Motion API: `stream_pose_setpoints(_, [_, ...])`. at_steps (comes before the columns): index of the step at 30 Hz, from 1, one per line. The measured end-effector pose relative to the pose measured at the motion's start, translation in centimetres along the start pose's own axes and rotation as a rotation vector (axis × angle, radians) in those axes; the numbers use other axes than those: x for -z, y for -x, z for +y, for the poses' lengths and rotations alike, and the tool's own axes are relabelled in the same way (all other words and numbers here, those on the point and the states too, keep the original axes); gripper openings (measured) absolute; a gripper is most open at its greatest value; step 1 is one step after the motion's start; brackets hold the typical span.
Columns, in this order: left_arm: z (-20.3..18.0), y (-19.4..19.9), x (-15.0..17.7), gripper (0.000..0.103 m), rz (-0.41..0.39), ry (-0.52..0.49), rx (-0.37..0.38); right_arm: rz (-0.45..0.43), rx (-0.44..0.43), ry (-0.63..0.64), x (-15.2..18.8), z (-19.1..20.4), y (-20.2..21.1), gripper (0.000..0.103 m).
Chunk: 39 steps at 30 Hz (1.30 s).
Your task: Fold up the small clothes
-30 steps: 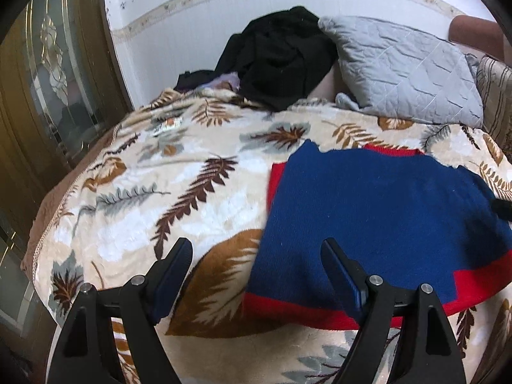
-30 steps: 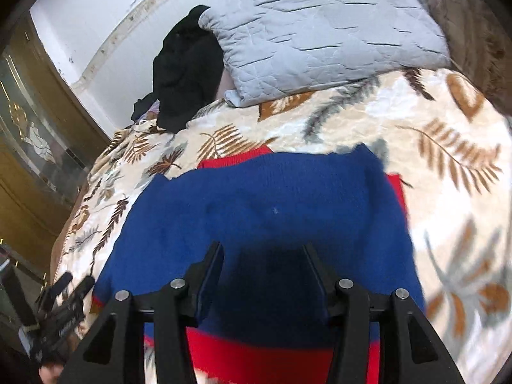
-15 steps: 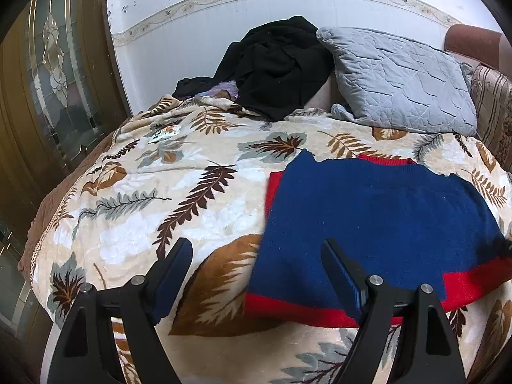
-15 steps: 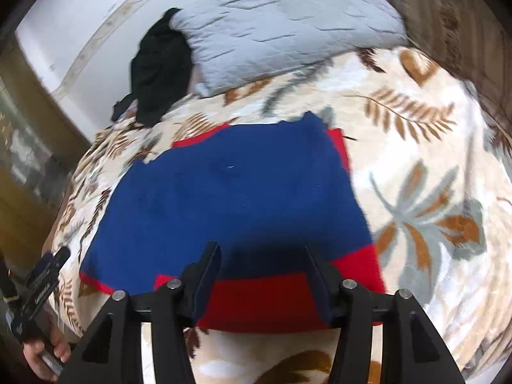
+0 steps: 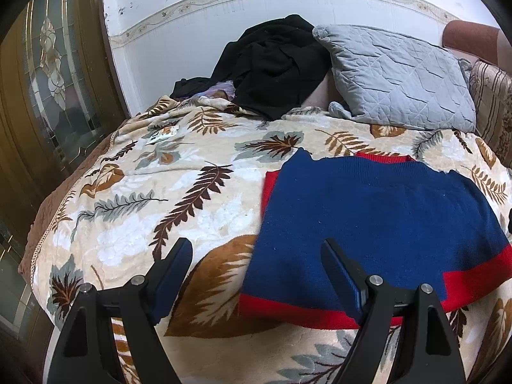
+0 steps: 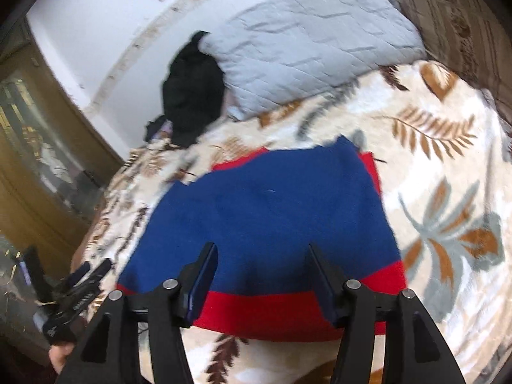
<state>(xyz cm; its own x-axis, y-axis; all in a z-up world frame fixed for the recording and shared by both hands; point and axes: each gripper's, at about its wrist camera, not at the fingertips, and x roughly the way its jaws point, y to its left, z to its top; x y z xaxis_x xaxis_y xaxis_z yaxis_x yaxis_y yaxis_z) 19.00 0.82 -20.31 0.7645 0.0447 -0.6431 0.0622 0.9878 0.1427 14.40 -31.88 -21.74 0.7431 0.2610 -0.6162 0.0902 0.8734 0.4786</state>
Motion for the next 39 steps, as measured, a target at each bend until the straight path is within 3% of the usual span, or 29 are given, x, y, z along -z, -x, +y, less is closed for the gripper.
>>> stream_pose_setpoints(9, [-0.2,-0.1,0.0,0.083,0.002,-0.004,-0.002,-0.023,-0.064,0.075,0.6,2.4,0.5,0.064])
stream_pose_setpoints(24, [-0.3,-0.2,0.2,0.083,0.008,-0.009,0.0,-0.022,-0.071,0.185,1.9,4.5,-0.3,0.064])
stream_pose_setpoints(34, [-0.5,-0.4,0.3,0.083,0.02,-0.018,0.001,0.001,-0.065,0.164,1.9,4.0,-0.9,0.064])
stream_pose_setpoints(39, [0.7,-1.3,0.7,0.083,0.08,0.021,0.009,0.043,-0.047,0.125,1.8,3.1,-2.0,0.064])
